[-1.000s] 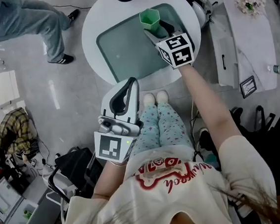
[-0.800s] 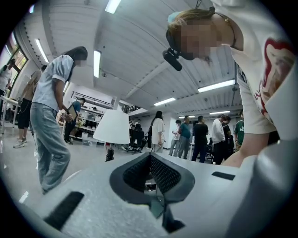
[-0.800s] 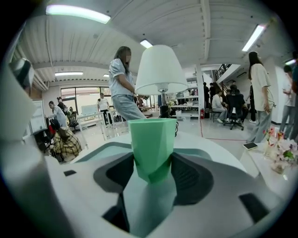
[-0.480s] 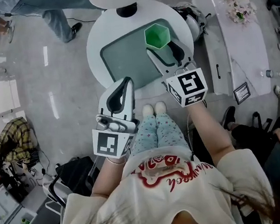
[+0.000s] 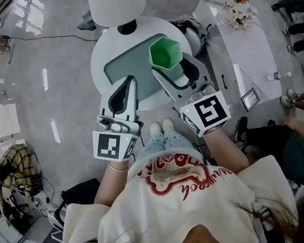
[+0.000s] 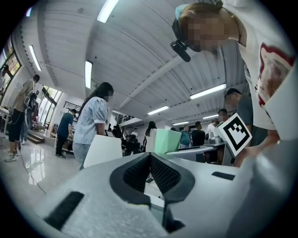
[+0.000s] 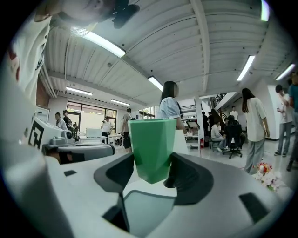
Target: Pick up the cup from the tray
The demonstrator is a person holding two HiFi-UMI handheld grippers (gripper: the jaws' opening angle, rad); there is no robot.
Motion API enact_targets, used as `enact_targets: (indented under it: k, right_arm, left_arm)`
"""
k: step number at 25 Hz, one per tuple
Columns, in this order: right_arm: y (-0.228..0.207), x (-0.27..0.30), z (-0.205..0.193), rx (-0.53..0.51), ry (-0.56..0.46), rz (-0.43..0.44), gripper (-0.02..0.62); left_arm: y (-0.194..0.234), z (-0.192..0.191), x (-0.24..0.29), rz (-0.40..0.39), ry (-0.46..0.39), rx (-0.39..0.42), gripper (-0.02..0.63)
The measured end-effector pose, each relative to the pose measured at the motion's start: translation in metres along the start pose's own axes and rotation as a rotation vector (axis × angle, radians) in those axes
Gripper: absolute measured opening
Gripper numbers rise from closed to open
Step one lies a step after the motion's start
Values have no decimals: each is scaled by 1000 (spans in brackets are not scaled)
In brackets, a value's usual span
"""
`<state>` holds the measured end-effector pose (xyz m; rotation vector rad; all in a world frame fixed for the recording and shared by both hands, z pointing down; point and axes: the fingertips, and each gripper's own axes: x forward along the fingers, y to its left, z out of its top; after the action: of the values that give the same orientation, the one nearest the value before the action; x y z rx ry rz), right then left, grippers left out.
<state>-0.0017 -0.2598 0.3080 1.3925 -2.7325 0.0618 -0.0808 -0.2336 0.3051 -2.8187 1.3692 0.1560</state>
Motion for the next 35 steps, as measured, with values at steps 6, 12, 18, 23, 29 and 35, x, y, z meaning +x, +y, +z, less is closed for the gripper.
enact_targets:
  k: [6,12,18,23,29,35]
  right_arm:
    - [-5,-9,13,-19,-22,-23,262]
    - [-9,-22,22,-9,-55,-42,262]
    - [3,-41,22,-28,-30,1,262]
    - [6,-63,15,-28,-11,58,263]
    - [21,-93,24,-40,-21,120,264]
    - [27,-111,24,-42,-24,132,264]
  left_arm:
    - [-6,6,6,-17,-15,-2,12]
    - [-13,8,11,-33,-28,18,13]
    - [-32,23,-1,1,-54,40,12]
    - [-57,31,-8,67,-74,52,12]
    - [-89,41,-33,135,-91,52,12]
    - [-104,43,-46,158,-90,59,12]
